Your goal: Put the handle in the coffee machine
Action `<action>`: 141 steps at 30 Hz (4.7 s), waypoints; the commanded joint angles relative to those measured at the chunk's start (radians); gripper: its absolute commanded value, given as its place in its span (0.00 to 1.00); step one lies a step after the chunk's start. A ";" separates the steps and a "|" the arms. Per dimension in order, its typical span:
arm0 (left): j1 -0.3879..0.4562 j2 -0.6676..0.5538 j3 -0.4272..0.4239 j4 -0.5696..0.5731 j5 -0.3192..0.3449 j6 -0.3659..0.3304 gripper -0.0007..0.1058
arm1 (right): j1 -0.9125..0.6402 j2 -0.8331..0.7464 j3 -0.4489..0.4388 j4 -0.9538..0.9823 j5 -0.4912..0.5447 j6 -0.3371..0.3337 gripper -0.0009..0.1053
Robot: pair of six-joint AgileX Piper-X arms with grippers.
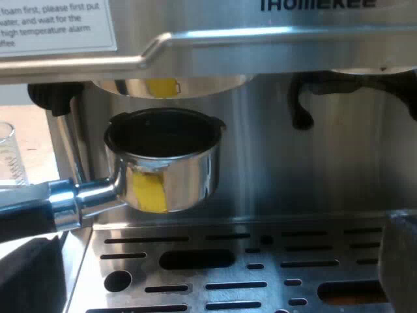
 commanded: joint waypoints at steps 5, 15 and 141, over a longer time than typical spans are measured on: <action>-0.002 -0.005 -0.012 0.000 0.061 0.006 0.01 | -0.005 -0.003 -0.003 -0.015 -0.008 -0.067 0.93; -0.002 -0.005 -0.012 0.000 0.061 0.006 0.01 | -0.005 -0.003 0.014 -0.089 -0.025 -0.077 0.93; -0.049 -0.119 -0.150 0.080 0.238 -0.143 0.01 | -0.005 -0.003 0.033 -0.081 -0.048 -0.077 0.93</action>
